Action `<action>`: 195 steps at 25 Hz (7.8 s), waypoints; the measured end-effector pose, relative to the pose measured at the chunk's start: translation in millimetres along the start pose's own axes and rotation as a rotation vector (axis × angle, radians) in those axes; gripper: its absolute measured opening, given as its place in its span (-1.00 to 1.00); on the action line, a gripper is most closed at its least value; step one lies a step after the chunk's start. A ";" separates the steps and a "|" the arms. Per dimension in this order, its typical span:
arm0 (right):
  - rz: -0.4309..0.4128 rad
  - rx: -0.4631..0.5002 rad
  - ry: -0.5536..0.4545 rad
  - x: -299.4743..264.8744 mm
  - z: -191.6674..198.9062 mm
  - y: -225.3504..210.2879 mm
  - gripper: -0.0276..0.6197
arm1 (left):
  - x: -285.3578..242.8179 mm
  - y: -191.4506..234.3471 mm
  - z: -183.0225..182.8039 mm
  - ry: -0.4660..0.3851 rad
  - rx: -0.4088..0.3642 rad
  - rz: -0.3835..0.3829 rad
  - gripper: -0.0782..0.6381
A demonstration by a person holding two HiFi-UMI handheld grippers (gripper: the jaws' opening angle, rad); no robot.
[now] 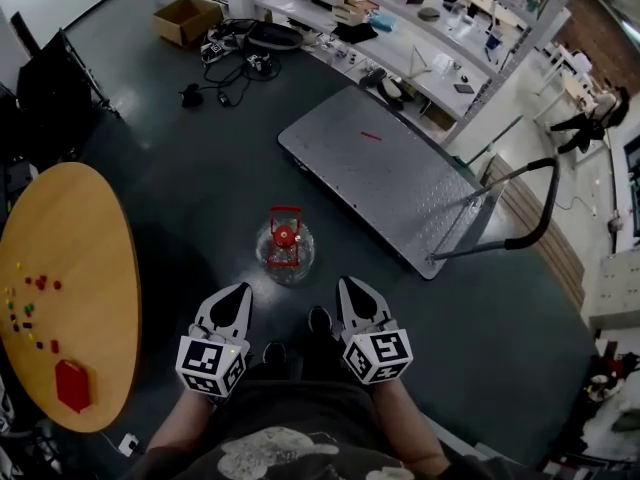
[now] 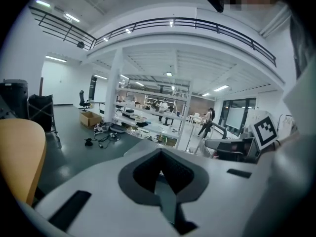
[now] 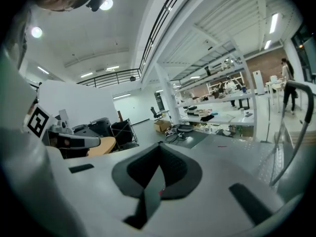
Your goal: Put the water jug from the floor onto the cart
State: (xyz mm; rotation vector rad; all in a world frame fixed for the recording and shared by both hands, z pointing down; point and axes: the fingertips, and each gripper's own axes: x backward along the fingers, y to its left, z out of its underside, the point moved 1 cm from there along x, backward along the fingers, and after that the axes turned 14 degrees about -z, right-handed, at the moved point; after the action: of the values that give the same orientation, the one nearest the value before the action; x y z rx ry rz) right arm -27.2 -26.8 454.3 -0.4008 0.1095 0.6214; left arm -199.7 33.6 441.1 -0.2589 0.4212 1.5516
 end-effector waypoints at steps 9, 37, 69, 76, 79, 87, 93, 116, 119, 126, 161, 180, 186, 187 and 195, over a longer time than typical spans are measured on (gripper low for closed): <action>-0.104 0.176 0.199 -59.6 48.1 -33.7 -0.94 | -54.0 3.1 30.0 0.066 0.016 -0.101 -0.78; -0.406 0.359 0.771 -201.3 275.2 -79.7 -0.61 | -169.7 44.6 190.2 0.278 0.171 -0.238 -0.78; -0.580 0.642 1.076 -253.2 363.4 -87.6 -0.82 | -201.8 72.9 239.2 0.362 0.233 -0.279 -0.78; -0.606 0.530 1.065 -257.6 348.8 -87.6 -0.82 | -209.3 76.1 235.0 0.361 0.222 -0.275 -0.78; -0.602 0.434 1.055 -254.4 339.9 -89.2 -0.82 | -211.3 75.9 229.5 0.358 0.214 -0.271 -0.78; -0.608 0.212 1.007 -224.5 295.5 -81.8 -0.81 | -207.8 61.6 204.1 0.350 0.203 -0.249 -0.78; -0.609 0.200 0.911 -197.7 237.6 -65.3 -0.81 | -213.7 47.9 168.0 0.310 0.181 -0.232 -0.78; -0.435 0.183 0.717 -91.3 36.8 -91.4 -0.81 | -189.2 -32.7 -5.9 0.104 0.026 -0.151 -0.78; -0.382 0.149 0.715 -83.6 33.5 -105.6 -0.80 | -195.8 -45.4 -20.3 0.086 0.016 -0.111 -0.78; -0.241 0.034 0.674 -78.9 31.6 -151.0 -0.80 | -232.0 -64.2 -24.5 0.115 -0.025 0.014 -0.78; 0.084 -0.058 0.575 -154.1 -84.3 -407.1 -0.78 | -490.7 -92.5 -149.1 0.124 -0.152 0.207 -0.78; 0.110 -0.028 0.589 -168.3 -137.7 -649.5 -0.77 | -634.2 -196.1 -223.9 0.082 -0.137 0.106 -0.78; 0.137 0.060 0.654 -180.3 -140.1 -699.7 -0.77 | -652.8 -211.3 -232.8 0.096 -0.144 0.109 -0.78; 0.138 0.074 0.667 -183.1 -138.2 -704.1 -0.77 | -655.6 -211.4 -232.8 0.101 -0.145 0.110 -0.78; 0.127 0.070 0.660 -203.8 -118.5 -698.2 -0.77 | -672.4 -203.8 -224.5 0.148 -0.138 0.112 -0.78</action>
State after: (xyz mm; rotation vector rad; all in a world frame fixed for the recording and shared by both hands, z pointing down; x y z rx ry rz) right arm 219.3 -700.8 621.9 -0.5219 0.7896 0.5885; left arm 1.8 -673.6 499.1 -0.4659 0.4512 1.6799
